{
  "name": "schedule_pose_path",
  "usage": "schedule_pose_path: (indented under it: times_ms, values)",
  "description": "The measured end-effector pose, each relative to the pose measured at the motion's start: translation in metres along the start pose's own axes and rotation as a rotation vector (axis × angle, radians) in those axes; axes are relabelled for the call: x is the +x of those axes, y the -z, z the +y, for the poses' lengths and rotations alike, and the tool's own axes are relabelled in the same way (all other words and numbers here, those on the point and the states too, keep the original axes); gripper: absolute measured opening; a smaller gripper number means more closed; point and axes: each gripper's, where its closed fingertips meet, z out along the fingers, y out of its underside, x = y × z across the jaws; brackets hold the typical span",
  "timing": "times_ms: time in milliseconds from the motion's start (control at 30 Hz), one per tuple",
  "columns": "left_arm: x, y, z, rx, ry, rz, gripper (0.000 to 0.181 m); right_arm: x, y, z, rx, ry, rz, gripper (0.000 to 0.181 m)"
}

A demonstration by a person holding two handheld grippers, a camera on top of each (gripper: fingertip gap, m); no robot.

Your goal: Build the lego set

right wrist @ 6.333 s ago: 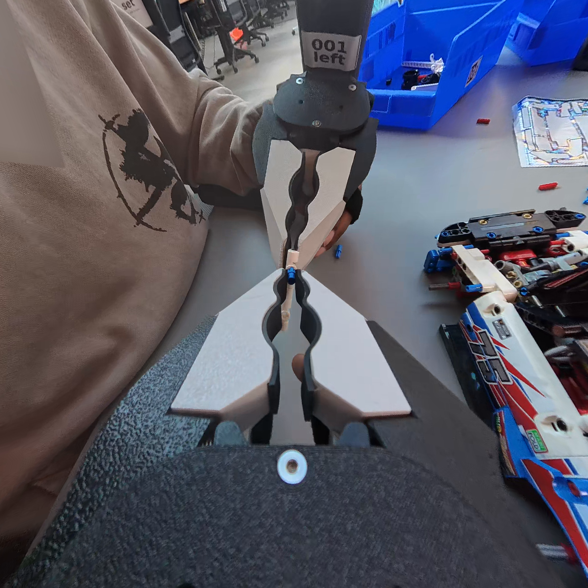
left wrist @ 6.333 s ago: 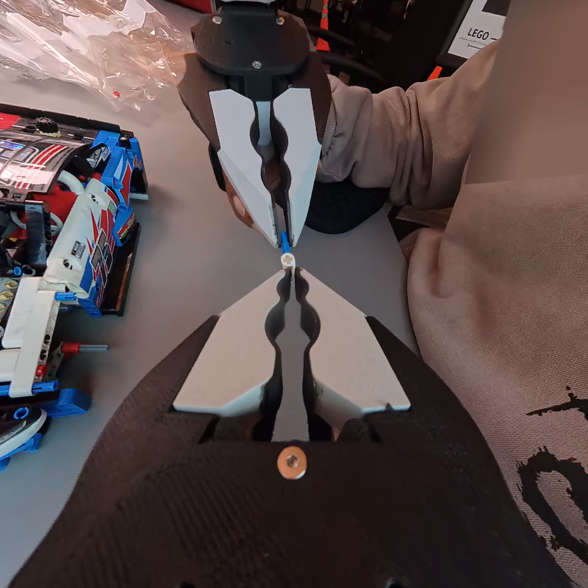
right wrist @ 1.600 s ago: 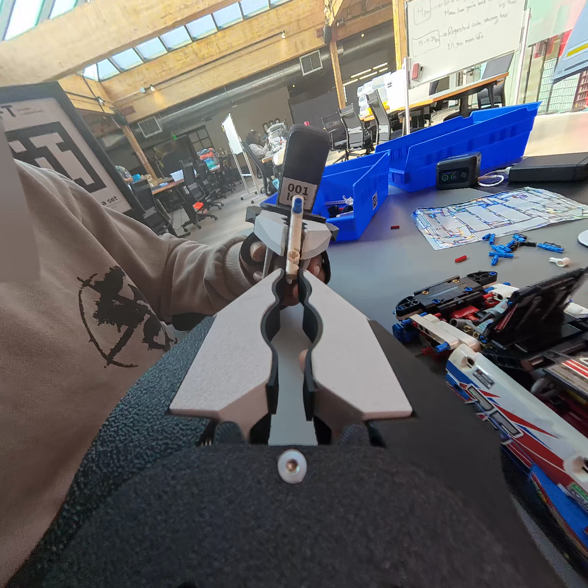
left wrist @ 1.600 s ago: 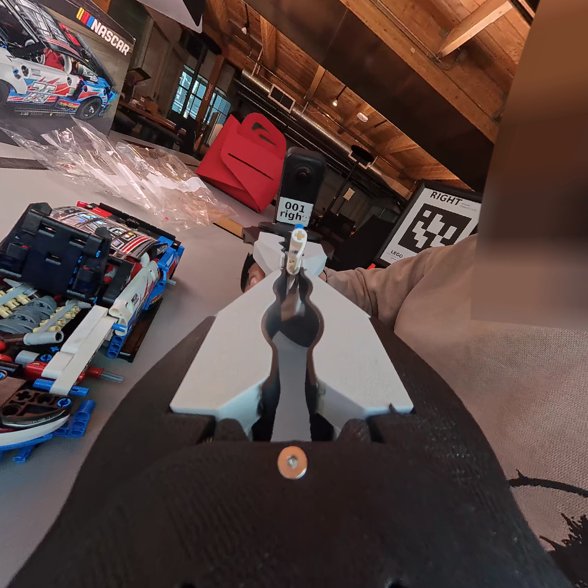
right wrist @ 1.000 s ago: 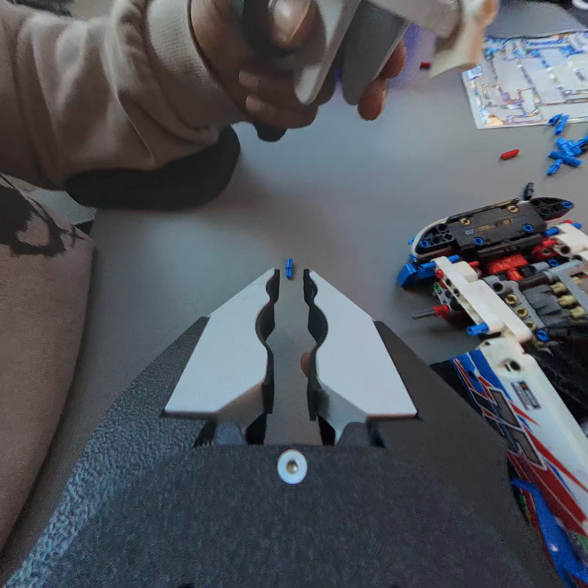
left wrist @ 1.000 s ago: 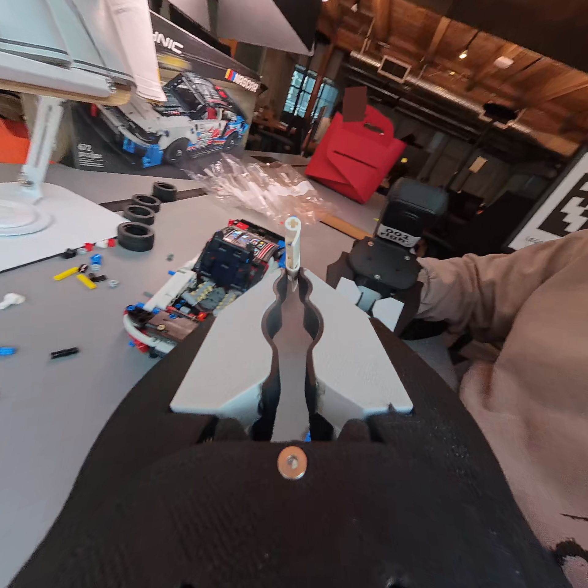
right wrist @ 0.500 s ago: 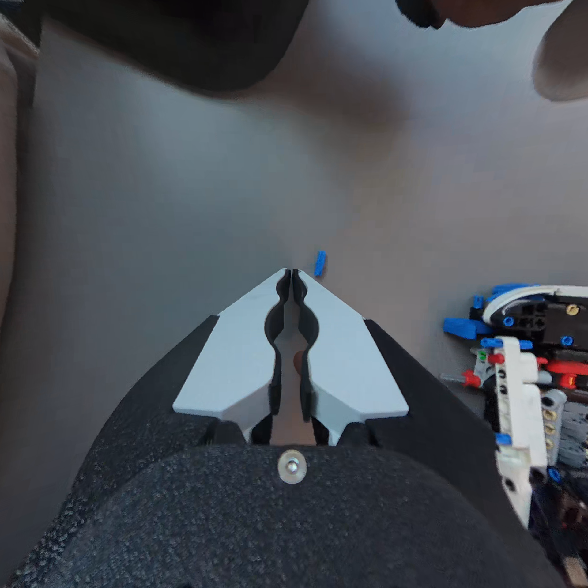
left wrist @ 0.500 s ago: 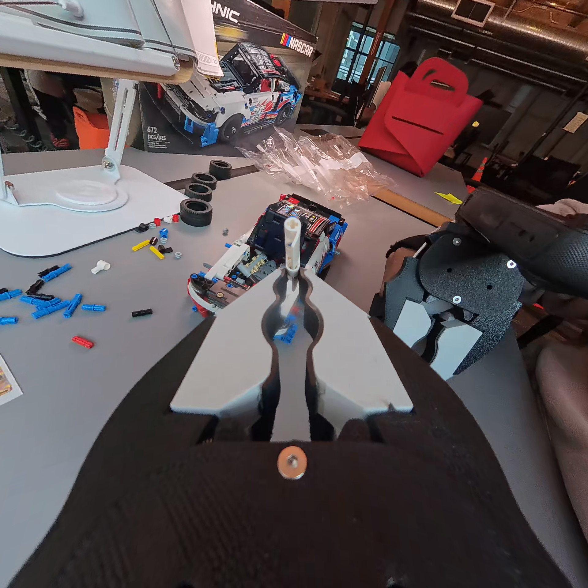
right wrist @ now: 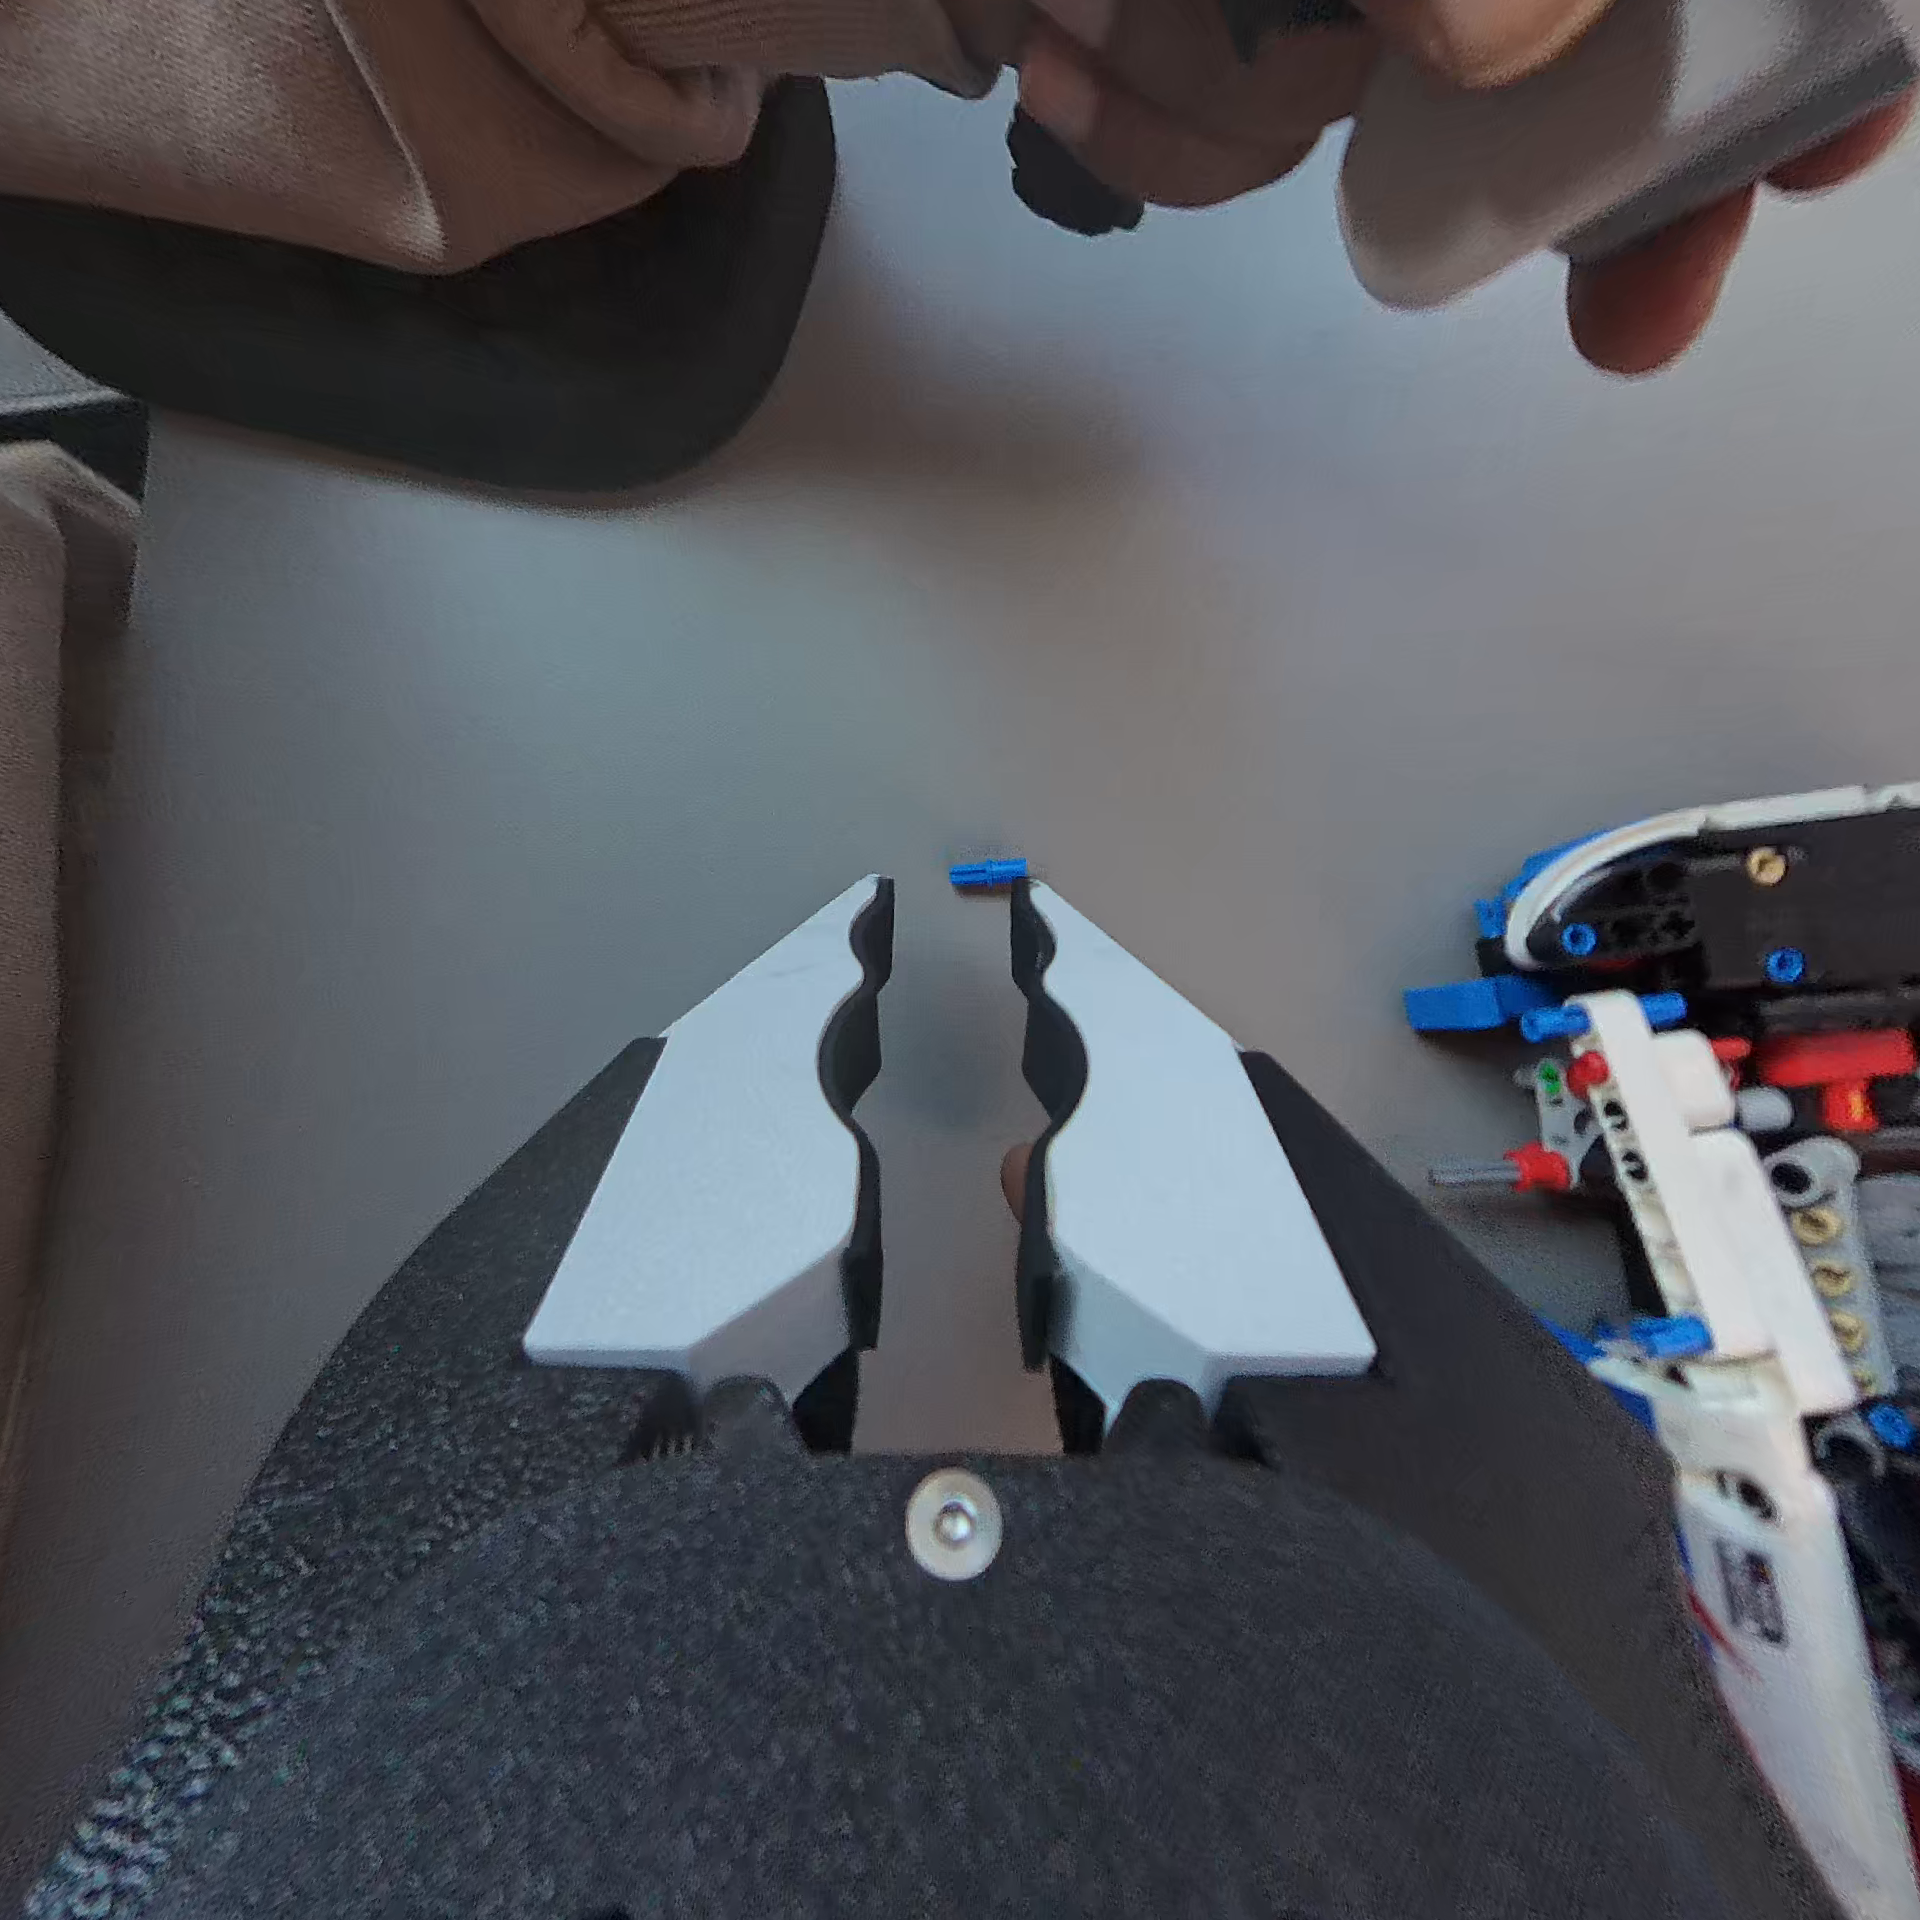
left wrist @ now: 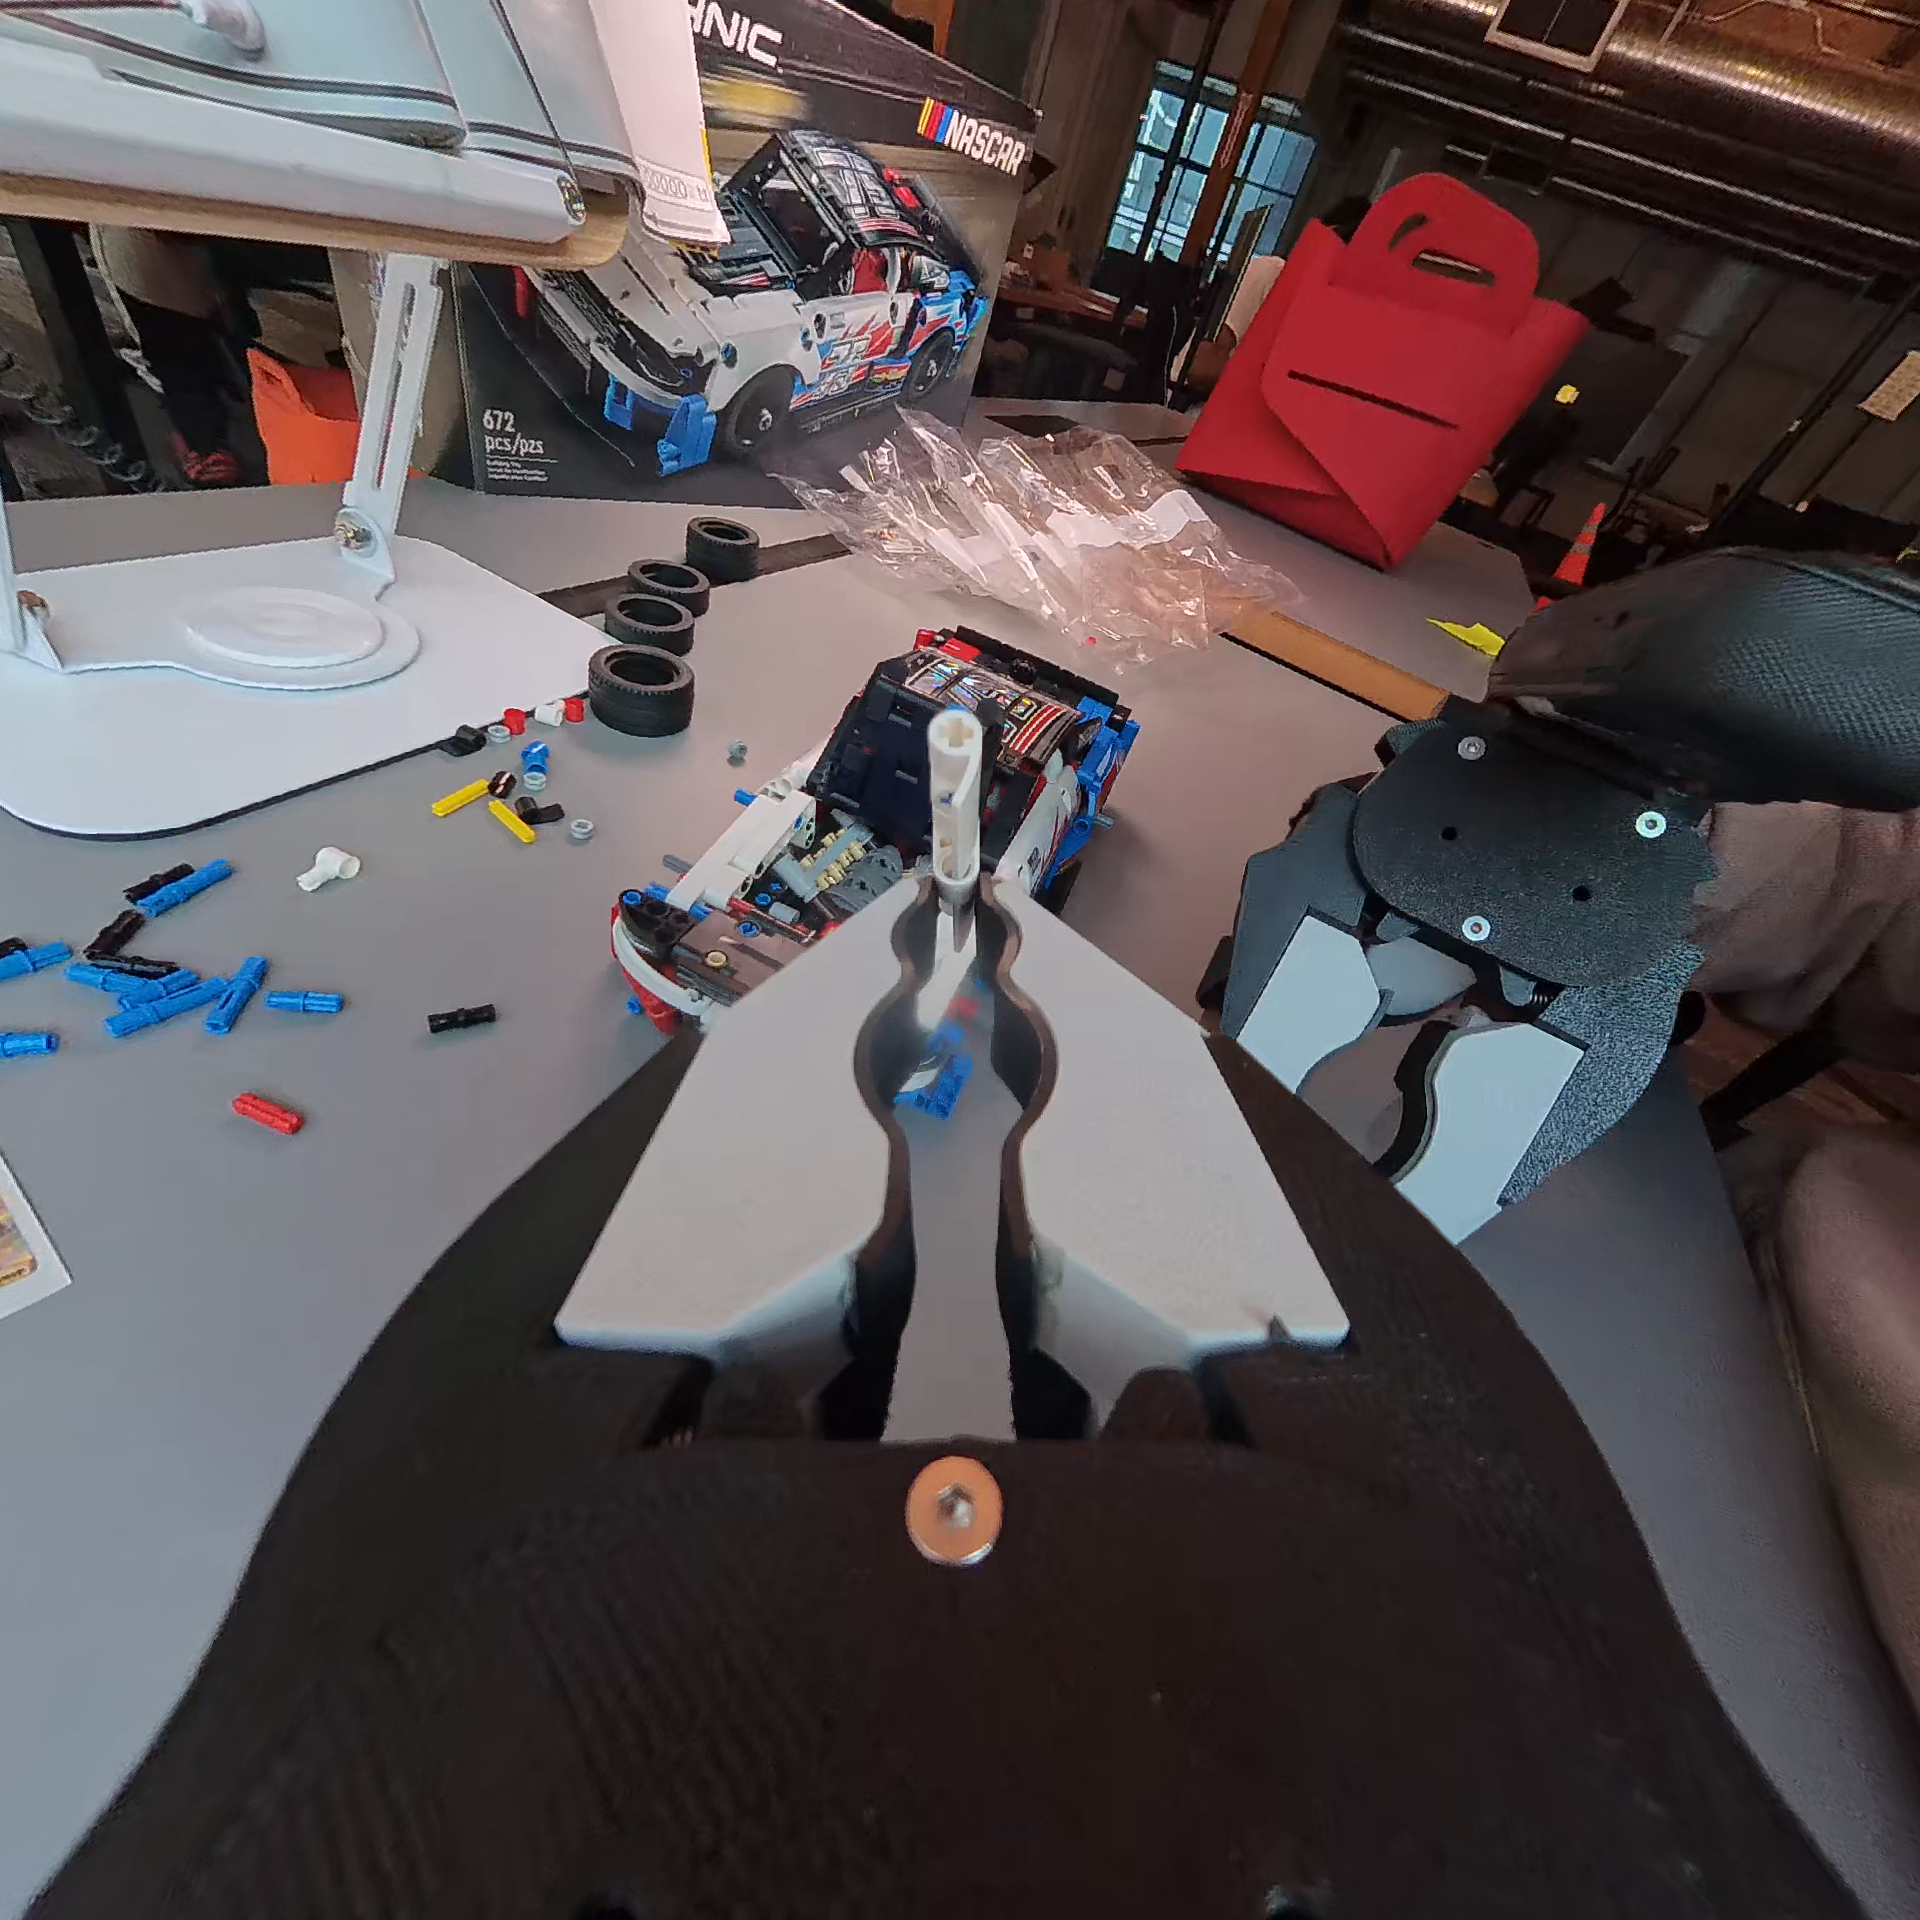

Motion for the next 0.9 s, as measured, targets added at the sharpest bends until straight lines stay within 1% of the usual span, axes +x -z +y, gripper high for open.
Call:
schedule_pose_path:
  times_ms: [33, 133, 233, 333, 400, 500, 700, 900]
  values:
    - [0.0, -0.001, 0.001, -0.004, 0.0, 0.002, 0.005, 0.0, -0.002, -0.003, -0.003, 0.068, -0.013, 0.024]
    - [0.002, -0.003, 0.005, -0.02, -0.005, 0.011, 0.005, 0.003, -0.007, -0.005, -0.022, 0.261, -0.097, 0.034]
    - [0.002, -0.003, 0.005, -0.023, -0.006, 0.014, 0.005, -0.001, -0.01, -0.006, -0.037, 0.282, -0.231, 0.037]
    - [0.002, -0.003, 0.005, -0.022, -0.007, 0.016, 0.005, -0.004, -0.012, 0.001, -0.074, 0.298, -0.293, 0.033]
    - [0.002, -0.003, 0.005, -0.024, -0.007, 0.022, 0.005, -0.004, -0.012, 0.005, -0.087, 0.302, -0.296, 0.029]
    - [0.004, -0.003, 0.005, -0.025, -0.004, 0.033, 0.005, -0.007, -0.009, 0.008, -0.067, 0.294, -0.295, 0.025]
    - [0.007, -0.005, 0.007, -0.032, -0.009, 0.042, 0.005, -0.006, -0.008, 0.009, -0.029, 0.285, -0.239, 0.014]
    - [0.006, -0.006, 0.009, -0.037, -0.005, 0.04, 0.005, -0.006, -0.008, 0.011, -0.021, 0.293, -0.222, 0.011]
